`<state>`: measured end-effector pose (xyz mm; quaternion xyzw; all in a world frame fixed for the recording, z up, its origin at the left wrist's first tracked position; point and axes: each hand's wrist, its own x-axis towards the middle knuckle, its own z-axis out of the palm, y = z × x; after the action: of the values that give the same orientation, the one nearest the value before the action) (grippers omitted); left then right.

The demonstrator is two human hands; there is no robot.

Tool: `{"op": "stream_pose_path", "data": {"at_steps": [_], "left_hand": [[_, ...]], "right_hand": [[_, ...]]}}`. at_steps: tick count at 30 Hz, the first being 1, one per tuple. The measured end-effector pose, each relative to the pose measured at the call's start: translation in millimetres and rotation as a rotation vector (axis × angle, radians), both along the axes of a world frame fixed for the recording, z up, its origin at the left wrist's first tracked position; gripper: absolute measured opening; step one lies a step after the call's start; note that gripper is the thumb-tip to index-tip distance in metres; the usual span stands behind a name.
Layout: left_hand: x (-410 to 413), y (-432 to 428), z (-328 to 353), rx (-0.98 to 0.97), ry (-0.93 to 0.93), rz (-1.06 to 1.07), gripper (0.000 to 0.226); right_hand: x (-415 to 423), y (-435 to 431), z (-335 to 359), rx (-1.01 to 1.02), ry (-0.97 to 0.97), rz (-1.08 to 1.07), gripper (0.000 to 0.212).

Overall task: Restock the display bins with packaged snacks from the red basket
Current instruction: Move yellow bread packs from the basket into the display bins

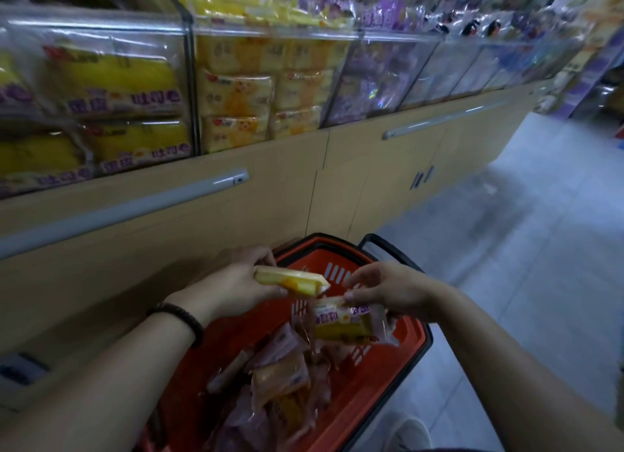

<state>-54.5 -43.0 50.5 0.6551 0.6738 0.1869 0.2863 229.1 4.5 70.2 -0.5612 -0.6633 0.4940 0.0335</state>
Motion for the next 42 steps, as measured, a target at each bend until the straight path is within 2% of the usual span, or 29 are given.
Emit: {"op": "stream_pose_path", "data": {"at_steps": [4, 6, 10, 14, 21, 26, 29, 34, 37, 38, 42], "left_hand": [[0, 7, 9, -0.076, -0.073, 0.199, 0.038], [4, 9, 8, -0.076, -0.275, 0.302, 0.037], [10, 8, 11, -0.147, -0.746, 0.437, 0.051], [20, 2, 24, -0.203, -0.981, 0.441, 0.059], [26, -4, 39, -0.104, -1.133, 0.431, 0.052], [26, -5, 40, -0.127, -1.201, 0.403, 0.059], [25, -4, 36, -0.136, -1.156, 0.361, 0.042], [27, -4, 31, -0.095, -1.06, 0.322, 0.061], [27, -4, 31, -0.072, -1.108, 0.372, 0.081], [28, -4, 33, -0.066, -1.141, 0.382, 0.079], [29, -9, 47, -0.095, -1.331, 0.35, 0.05]], "right_hand": [[9, 3, 8, -0.018, 0.197, -0.181, 0.024], [10, 3, 12, -0.079, 0.322, -0.265, 0.024], [6, -1, 20, -0.184, 0.648, -0.362, 0.028], [-2, -4, 21, -0.222, 0.842, -0.336, 0.034], [-21, -6, 27, -0.16, 0.948, -0.316, 0.033], [-27, -9, 32, -0.171, 0.962, -0.317, 0.035], [-29, -9, 29, -0.18, 1.005, -0.305, 0.035], [-33, -8, 26, -0.151, 1.023, -0.285, 0.046], [-37, -7, 27, -0.122, 1.032, -0.375, 0.045], [-39, -6, 27, -0.116, 1.054, -0.441, 0.042], [-49, -4, 19, -0.015, 1.121, -0.738, 0.041]]}}
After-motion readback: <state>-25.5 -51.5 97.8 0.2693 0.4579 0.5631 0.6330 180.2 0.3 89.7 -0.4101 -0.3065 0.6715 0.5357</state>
